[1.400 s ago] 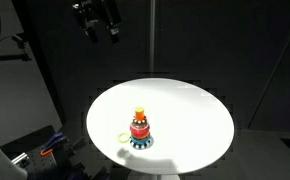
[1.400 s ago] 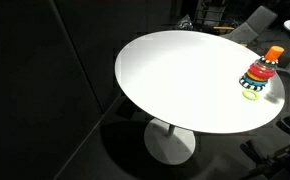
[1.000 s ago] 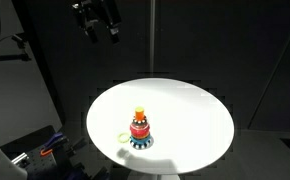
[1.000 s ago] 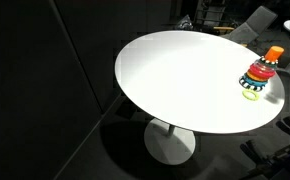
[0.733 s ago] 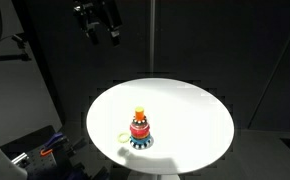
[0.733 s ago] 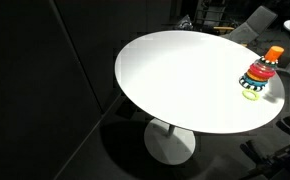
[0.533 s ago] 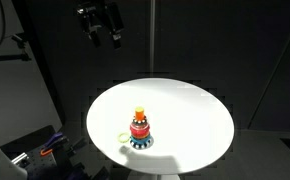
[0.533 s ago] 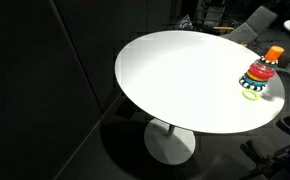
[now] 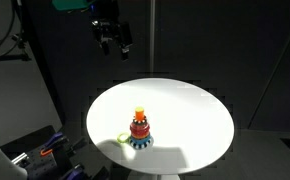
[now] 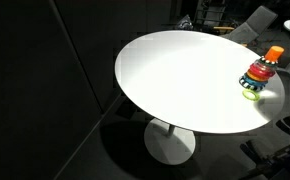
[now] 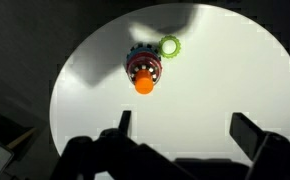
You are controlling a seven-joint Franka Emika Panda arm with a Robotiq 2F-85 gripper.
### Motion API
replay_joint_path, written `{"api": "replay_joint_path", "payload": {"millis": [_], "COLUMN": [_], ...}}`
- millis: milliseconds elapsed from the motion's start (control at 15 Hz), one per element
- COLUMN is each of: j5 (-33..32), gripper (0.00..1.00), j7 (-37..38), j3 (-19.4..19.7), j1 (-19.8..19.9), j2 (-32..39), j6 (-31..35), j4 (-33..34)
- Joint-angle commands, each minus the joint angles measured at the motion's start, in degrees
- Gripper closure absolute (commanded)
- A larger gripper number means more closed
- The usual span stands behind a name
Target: Move the small, black and white item to the table
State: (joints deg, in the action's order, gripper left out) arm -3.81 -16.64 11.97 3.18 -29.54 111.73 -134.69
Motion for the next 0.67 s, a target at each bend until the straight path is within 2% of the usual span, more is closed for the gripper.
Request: {"api": "replay_joint_path", "payload": {"millis": [0, 600], "j5": [0.88, 0.22], "gripper": [0.0, 0.0], "j7": [3.01, 9.6], "j3": [-0.81, -1.65], "j1": [1.03, 2.57], "j2": [5.43, 13.29], "j6": [0.41, 11.4], "j4": [3.08, -0.33]}}
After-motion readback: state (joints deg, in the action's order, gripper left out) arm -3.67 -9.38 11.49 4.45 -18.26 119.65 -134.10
